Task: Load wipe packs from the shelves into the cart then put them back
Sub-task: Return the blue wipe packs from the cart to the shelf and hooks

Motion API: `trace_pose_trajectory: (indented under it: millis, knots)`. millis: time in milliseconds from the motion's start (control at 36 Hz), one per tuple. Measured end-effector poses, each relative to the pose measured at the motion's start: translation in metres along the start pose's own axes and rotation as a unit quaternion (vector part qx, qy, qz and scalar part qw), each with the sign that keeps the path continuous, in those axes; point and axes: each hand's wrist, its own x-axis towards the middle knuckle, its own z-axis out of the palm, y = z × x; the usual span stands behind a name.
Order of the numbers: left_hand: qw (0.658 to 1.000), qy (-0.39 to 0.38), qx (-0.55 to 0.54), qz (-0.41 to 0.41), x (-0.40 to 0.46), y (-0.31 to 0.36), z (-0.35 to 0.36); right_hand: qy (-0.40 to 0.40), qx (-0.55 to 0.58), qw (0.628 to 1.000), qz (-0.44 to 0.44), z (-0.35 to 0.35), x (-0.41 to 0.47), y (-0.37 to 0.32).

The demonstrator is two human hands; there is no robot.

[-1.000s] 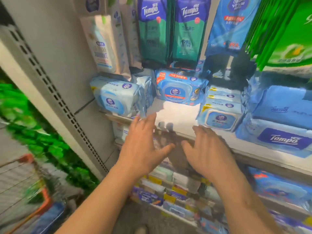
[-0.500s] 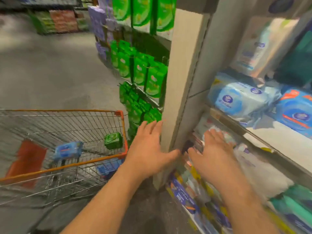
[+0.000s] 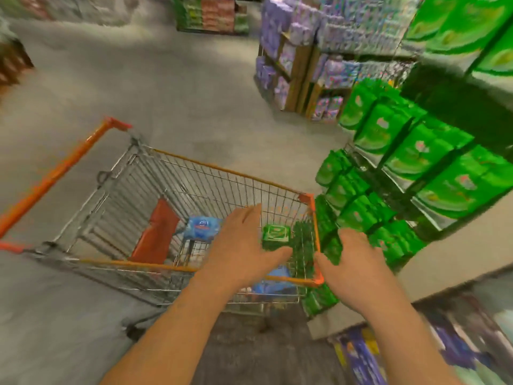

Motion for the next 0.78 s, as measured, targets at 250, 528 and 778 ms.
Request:
trace_pose_trajectory:
  millis: [250, 528, 778]
  knots:
    - [0.994, 0.014, -0.055, -0.098, 0.020, -0.073, -0.042, -0.052, 0.017, 0.997, -0.046, 0.013, 0.049, -0.070]
    - [0.984, 0.037, -0.037, -0.170, 0.069, -0.152, -0.040, -0.123, 0.074, 0.986, -0.086, 0.055, 0.138, -0.122]
    - [0.938, 0.049, -0.184, -0.290, 0.157, -0.192, -0.033, -0.199, 0.170, 0.963, -0.064, 0.105, 0.242, -0.146]
